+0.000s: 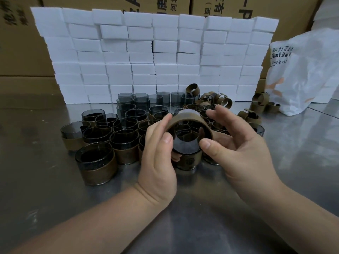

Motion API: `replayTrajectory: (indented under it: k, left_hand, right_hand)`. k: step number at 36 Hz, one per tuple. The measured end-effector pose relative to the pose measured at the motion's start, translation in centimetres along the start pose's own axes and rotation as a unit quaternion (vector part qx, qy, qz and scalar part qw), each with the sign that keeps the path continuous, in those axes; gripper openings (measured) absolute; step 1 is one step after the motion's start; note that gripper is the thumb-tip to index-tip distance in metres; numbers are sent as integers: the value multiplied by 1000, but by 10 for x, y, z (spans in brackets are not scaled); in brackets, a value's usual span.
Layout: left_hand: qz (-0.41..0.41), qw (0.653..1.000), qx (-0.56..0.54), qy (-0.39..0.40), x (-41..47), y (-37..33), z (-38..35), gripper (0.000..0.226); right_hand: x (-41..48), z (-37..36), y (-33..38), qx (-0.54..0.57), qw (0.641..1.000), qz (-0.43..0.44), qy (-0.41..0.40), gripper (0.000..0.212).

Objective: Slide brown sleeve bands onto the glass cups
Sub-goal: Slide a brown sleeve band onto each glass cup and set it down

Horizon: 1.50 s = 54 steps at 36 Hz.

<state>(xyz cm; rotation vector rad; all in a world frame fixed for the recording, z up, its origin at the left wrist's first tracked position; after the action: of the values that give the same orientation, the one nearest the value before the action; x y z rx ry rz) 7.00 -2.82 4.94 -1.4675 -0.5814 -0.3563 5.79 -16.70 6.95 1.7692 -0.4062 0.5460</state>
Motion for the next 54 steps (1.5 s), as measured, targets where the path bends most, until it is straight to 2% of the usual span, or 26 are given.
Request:
replayTrajectory:
  k: [5, 8, 12, 14, 19, 23, 27, 28, 37, 49, 54]
  left_hand:
    - [40, 997, -66, 24, -1, 11, -6, 88]
    - [35, 996, -73, 26, -2, 4, -6, 84]
    - [41, 993, -113, 15, -4, -2, -6, 79]
    - [33, 993, -114, 18, -5, -6, -7, 73]
    - [56, 989, -130, 33, -5, -4, -11, 72]
    - [64, 987, -145, 35, -2, -3, -12, 77]
    - [43, 987, -153, 14, -1, -1, -9, 55]
    - [41, 987, -156, 15, -1, 0, -9, 53]
    - [34, 989, -143, 20, 0, -3, -9, 50]
    - [13, 991, -129, 23, 1, -6, -9, 47]
    - [-6, 994, -88, 61, -1, -4, -11, 51]
  right_hand:
    - [2, 0, 0, -4, 1000, -12, 8, 72]
    - [2, -2, -1, -33, 999, -34, 16, 76]
    - [0, -6, -4, -30, 997, -55, 51, 105]
    - [-1, -12, -3, -12, 995, -61, 76, 103]
    - [-4, -12, -8, 48, 992, -93, 75, 116]
    - [-5, -11, -13, 82, 988, -108, 70, 98]
    - [-4, -9, -14, 119, 985, -107, 60, 55]
    - [-4, -9, -14, 126, 984, -108, 59, 51]
    - [-5, -14, -12, 162, 977, -122, 65, 48]
    - [-5, -13, -11, 124, 983, -118, 72, 39]
    - [-5, -15, -9, 145, 979, -122, 82, 35]
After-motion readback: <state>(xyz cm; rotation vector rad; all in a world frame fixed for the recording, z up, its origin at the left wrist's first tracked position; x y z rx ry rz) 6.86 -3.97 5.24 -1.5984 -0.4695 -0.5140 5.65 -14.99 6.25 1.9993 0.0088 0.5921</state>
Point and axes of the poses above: each hand's wrist, its own x-axis towards the middle knuckle, its own z-axis out of the back of the hand, y = z × x, the point moved 7 cm from there along x, towards the middle knuckle, and after that the axes turned 11 degrees about x, right-handed, at the moved point
